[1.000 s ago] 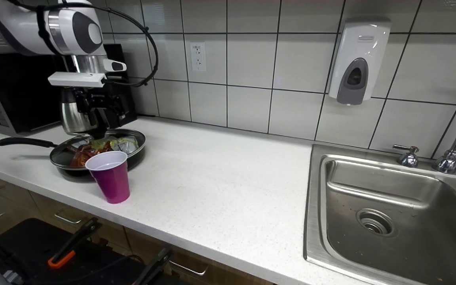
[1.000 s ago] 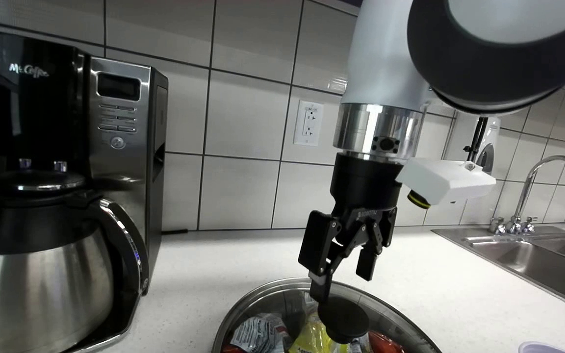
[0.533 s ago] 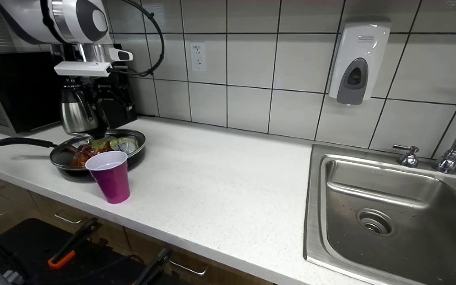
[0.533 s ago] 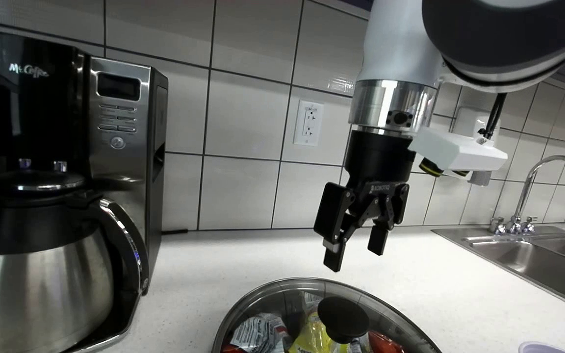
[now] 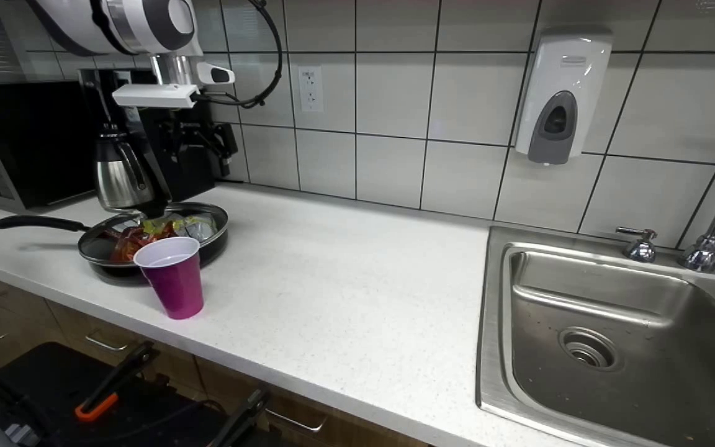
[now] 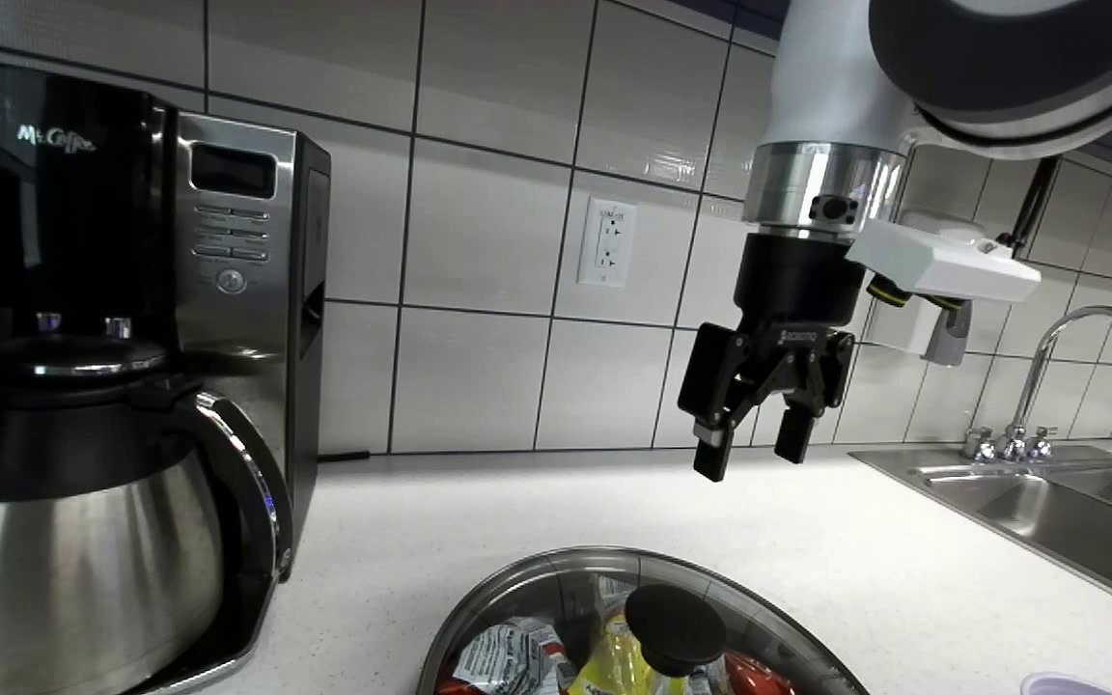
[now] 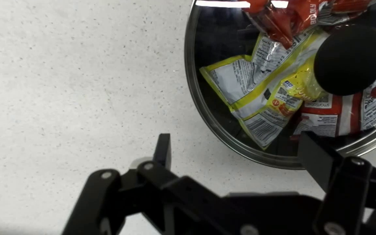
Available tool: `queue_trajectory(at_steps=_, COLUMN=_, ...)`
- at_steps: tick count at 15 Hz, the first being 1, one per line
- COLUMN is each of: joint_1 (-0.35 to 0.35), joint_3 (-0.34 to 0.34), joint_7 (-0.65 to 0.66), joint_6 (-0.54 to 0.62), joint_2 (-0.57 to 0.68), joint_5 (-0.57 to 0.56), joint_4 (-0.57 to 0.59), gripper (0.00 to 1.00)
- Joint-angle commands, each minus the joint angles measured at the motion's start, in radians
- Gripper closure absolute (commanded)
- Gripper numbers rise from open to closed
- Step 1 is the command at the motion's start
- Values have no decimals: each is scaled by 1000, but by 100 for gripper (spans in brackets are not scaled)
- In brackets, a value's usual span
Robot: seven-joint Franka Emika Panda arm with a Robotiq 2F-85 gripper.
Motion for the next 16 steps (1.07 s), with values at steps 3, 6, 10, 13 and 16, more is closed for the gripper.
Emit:
queue_trajectory(at_steps=3, joint_1=-49, joint_3=-18, joint_7=29, joint_6=-36, joint_2=-76, joint_5=-15, joint_4=-53, gripper=0)
queue_trajectory(at_steps=6, joint_1=-72, joint_3=-37, joint_7=36, joint_6=-37, joint_2=-99, joint_5=-9, joint_4=-78, gripper=0)
queue_trajectory(at_steps=10, joint_1=-101, joint_3=-53, joint_7=34, joint_6=-46, joint_2=-126, joint_5=10, joint_4=-105, gripper=0)
queue_trajectory(at_steps=13, joint_1=-119, joint_3=-64, joint_7=45, joint_6=-48, joint_2=-155, joint_5=7, joint_4=-129, gripper=0)
queue_trajectory(at_steps=16, joint_1=-135, joint_3=-73, joint_7=50, joint_6=-47, joint_2=-185, joint_5=15, joint_4=-154, gripper=0)
